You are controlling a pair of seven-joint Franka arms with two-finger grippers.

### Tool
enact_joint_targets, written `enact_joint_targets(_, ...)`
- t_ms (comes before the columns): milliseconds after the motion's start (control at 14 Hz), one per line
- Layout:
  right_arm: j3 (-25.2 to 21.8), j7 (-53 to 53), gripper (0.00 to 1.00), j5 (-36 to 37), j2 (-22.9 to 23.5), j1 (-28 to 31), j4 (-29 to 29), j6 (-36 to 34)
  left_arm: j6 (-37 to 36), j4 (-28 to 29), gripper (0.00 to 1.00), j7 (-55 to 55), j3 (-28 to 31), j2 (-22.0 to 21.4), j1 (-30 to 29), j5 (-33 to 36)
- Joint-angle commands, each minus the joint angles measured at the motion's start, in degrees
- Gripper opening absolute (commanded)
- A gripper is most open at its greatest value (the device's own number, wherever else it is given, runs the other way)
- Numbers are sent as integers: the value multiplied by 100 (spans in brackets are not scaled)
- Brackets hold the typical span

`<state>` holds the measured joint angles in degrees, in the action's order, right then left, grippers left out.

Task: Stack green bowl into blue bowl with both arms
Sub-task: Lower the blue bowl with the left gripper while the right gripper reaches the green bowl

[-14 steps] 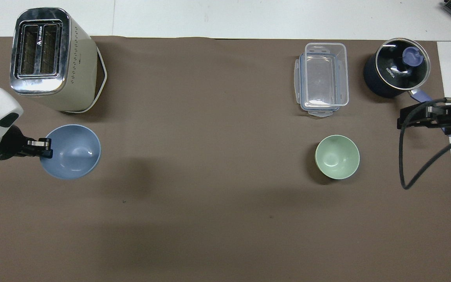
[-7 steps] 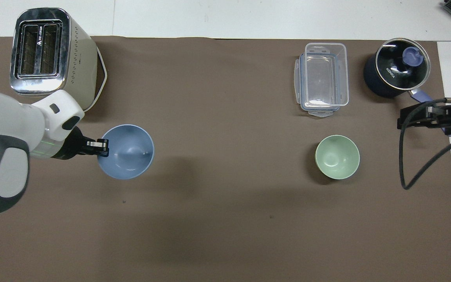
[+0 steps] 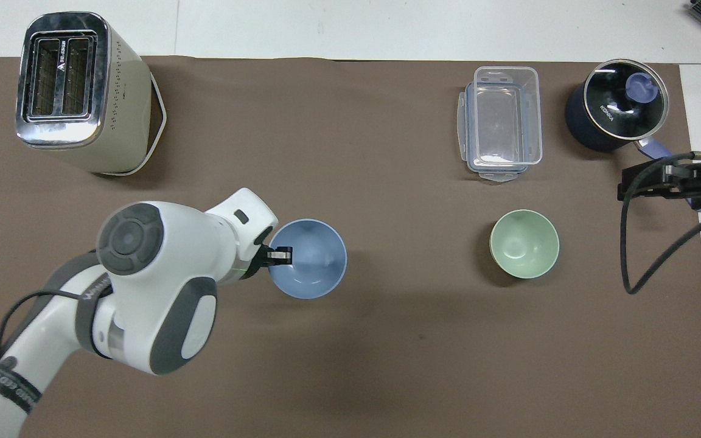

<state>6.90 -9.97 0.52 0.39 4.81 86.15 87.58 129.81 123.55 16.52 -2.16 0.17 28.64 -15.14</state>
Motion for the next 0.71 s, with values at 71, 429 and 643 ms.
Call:
enact_joint_targets(71,4,-49,100,-105,-126,90,286,512,1026,801,0,289,120,-9,703,-94)
enact_joint_targets(429,4,-58,100,-88,-205,90,884,908,1407,873,60,422,137,343,1003,-94)
enact_joint_targets(643,4,-23,100,-88,-346,90,1665,1426,1249,785,100,431,172,265,907,-94)
